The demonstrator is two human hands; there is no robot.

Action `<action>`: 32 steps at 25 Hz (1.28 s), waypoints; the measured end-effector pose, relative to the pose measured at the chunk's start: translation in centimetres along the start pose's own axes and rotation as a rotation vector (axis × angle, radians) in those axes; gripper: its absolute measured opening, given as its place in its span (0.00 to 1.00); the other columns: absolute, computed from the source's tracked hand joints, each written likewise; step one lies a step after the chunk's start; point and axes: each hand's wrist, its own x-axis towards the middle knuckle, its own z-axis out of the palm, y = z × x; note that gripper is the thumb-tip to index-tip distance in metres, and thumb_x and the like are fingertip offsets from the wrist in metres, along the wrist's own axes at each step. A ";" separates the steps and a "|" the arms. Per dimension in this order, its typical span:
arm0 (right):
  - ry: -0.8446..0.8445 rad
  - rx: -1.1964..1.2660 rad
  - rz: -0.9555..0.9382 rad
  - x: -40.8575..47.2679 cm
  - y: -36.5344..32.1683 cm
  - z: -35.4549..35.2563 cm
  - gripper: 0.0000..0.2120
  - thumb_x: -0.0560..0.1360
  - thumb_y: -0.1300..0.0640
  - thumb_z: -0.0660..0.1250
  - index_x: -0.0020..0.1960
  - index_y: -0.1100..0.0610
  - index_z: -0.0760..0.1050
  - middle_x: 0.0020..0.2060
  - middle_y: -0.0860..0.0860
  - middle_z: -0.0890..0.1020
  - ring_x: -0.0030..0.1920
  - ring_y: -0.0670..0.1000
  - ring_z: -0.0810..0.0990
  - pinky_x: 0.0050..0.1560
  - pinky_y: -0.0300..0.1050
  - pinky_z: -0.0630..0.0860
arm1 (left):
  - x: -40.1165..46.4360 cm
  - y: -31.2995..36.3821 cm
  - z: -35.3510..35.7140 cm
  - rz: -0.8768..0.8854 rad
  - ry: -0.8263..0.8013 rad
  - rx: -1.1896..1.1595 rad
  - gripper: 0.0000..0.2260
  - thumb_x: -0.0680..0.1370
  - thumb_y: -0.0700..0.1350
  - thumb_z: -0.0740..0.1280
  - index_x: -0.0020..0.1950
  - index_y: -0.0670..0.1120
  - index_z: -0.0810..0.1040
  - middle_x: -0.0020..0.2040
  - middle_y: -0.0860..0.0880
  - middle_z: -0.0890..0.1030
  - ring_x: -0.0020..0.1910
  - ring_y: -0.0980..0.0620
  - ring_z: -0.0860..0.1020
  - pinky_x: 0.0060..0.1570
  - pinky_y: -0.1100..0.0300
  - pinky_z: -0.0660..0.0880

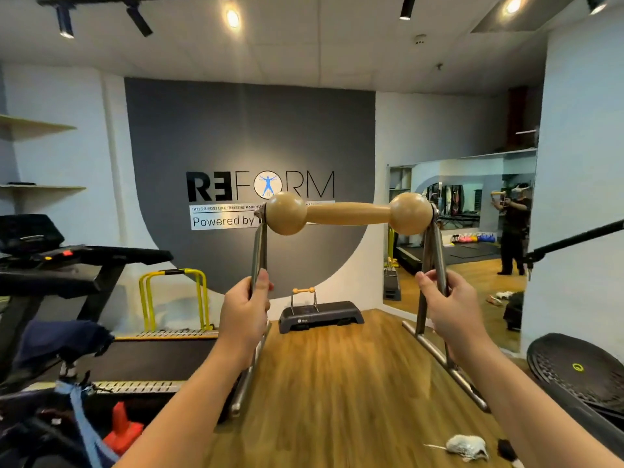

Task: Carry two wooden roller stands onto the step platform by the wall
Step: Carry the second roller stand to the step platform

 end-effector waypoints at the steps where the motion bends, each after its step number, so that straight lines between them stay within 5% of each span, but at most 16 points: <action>1: 0.007 0.004 -0.003 2.5 1.3 1.2 0.08 0.82 0.50 0.69 0.50 0.54 0.78 0.37 0.52 0.78 0.38 0.52 0.77 0.40 0.46 0.76 | 2.8 -1.3 1.1 0.010 -0.009 0.012 0.20 0.85 0.58 0.60 0.50 0.41 0.78 0.28 0.52 0.69 0.25 0.53 0.65 0.25 0.57 0.62; 7: 0.042 0.002 -0.032 17.6 11.6 6.1 0.07 0.81 0.50 0.70 0.49 0.53 0.79 0.34 0.49 0.78 0.32 0.44 0.76 0.35 0.41 0.75 | 17.5 -11.6 9.2 0.048 -0.033 -0.014 0.22 0.82 0.60 0.61 0.50 0.40 0.78 0.27 0.52 0.70 0.22 0.55 0.67 0.20 0.61 0.65; 14: 0.025 0.005 -0.053 37.3 23.1 8.8 0.06 0.80 0.48 0.71 0.48 0.50 0.79 0.39 0.52 0.83 0.40 0.55 0.82 0.39 0.47 0.80 | 33.0 -21.2 21.8 0.057 -0.001 -0.030 0.24 0.80 0.61 0.61 0.50 0.39 0.77 0.26 0.52 0.68 0.22 0.55 0.66 0.20 0.62 0.64; 21: -0.009 -0.015 -0.090 54.3 31.7 12.7 0.11 0.81 0.46 0.70 0.47 0.54 0.78 0.38 0.57 0.81 0.37 0.55 0.78 0.38 0.50 0.77 | 47.5 -28.8 31.1 0.056 0.004 -0.018 0.19 0.85 0.54 0.59 0.51 0.39 0.77 0.27 0.52 0.69 0.21 0.56 0.65 0.20 0.63 0.65; 32: 0.105 0.020 -0.036 77.7 47.2 26.1 0.08 0.80 0.49 0.72 0.49 0.53 0.78 0.40 0.53 0.84 0.36 0.43 0.82 0.27 0.28 0.73 | 74.7 -45.6 40.4 0.072 -0.005 0.013 0.19 0.86 0.55 0.59 0.49 0.41 0.78 0.28 0.52 0.68 0.24 0.55 0.65 0.24 0.60 0.66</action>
